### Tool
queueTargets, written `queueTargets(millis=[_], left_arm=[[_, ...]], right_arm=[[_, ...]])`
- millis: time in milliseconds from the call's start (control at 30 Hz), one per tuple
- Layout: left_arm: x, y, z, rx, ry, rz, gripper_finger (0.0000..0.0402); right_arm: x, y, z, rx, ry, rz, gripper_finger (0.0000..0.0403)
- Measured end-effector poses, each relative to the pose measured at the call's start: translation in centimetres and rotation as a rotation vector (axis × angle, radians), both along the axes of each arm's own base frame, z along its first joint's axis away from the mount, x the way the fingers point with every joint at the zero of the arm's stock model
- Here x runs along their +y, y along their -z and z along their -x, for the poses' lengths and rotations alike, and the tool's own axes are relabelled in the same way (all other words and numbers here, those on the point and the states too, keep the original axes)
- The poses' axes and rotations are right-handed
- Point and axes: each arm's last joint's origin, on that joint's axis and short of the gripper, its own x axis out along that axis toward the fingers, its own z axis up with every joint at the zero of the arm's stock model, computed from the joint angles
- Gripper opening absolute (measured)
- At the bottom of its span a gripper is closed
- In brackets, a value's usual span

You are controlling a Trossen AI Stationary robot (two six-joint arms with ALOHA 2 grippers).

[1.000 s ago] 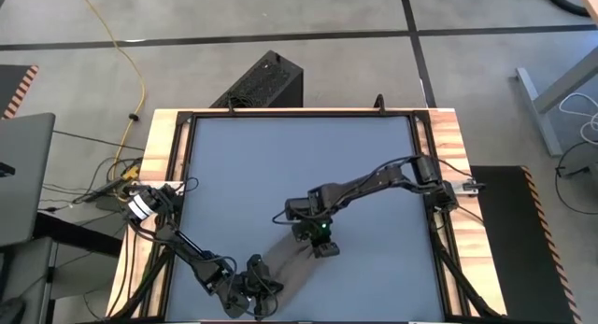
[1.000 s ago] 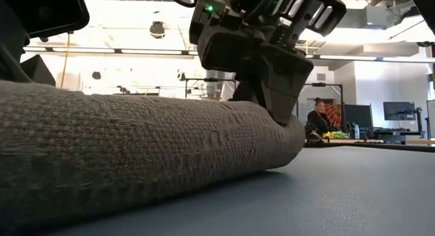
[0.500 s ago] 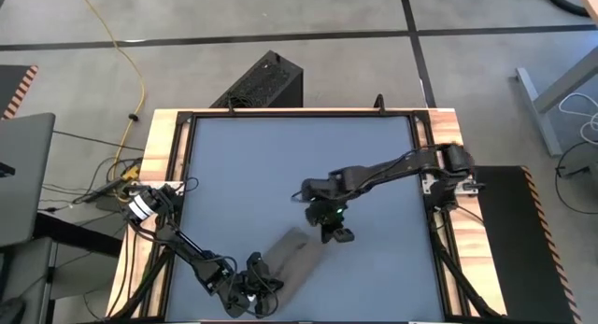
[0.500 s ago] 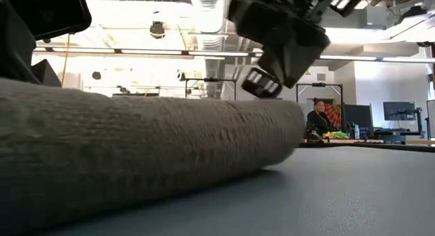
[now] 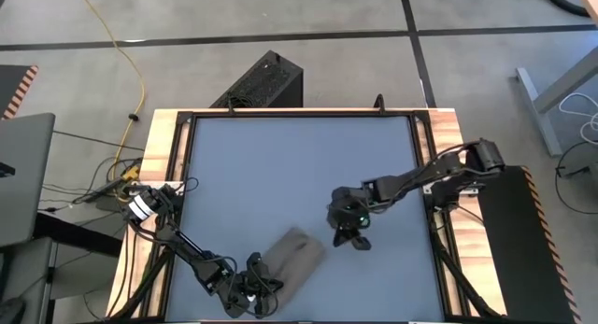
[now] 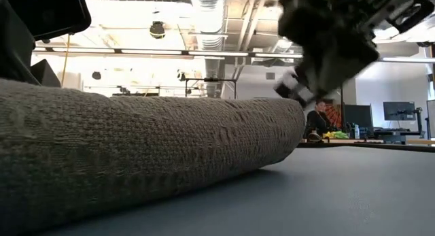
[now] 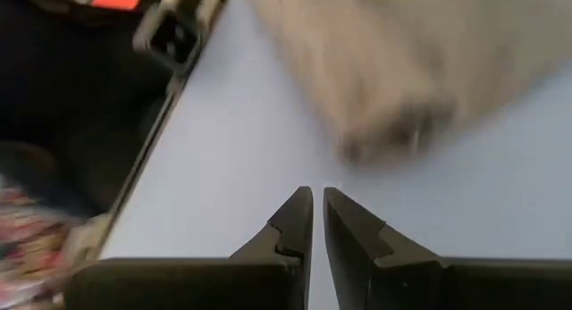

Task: Roll towel into tight, uniform cylinder
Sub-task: Roll the gray towel

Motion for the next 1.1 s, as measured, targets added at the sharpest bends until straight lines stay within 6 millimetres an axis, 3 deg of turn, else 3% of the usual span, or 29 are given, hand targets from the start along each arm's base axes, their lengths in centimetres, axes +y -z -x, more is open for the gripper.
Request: queueTargets(millis=[133, 267, 433, 633, 800, 1100], left_arm=[[0.0, 0.0, 0.0, -0.003, -0.01, 0.015, 0.0], [0.0, 0.0, 0.0, -0.004, -0.01, 0.018, 0.0], [0.0, 0.0, 0.0, -0.005, -0.011, 0.018, 0.0], [0.0, 0.0, 0.0, -0.006, -0.012, 0.017, 0.0], [0.0, 0.0, 0.0, -0.006, -0.013, 0.019, 0.0], [-0.1, -0.1, -0.1, -0.012, -0.018, 0.036, 0.0]], right_arm=[[1.7, -1.2, -0.8, -0.239, -0.028, 0.093, 0.0057], [3.3, -1.7, -0.7, -0.432, -0.182, 0.199, 0.0057], [4.9, -2.1, -0.4, -0.582, -0.282, 0.326, 0.0062], [6.2, -1.5, 0.2, -0.593, -0.278, 0.566, 0.0108], [6.7, -1.2, 0.2, -0.632, -0.313, 0.634, 0.0165], [7.1, 2.8, -1.7, -0.636, -0.262, 0.821, 0.0225]])
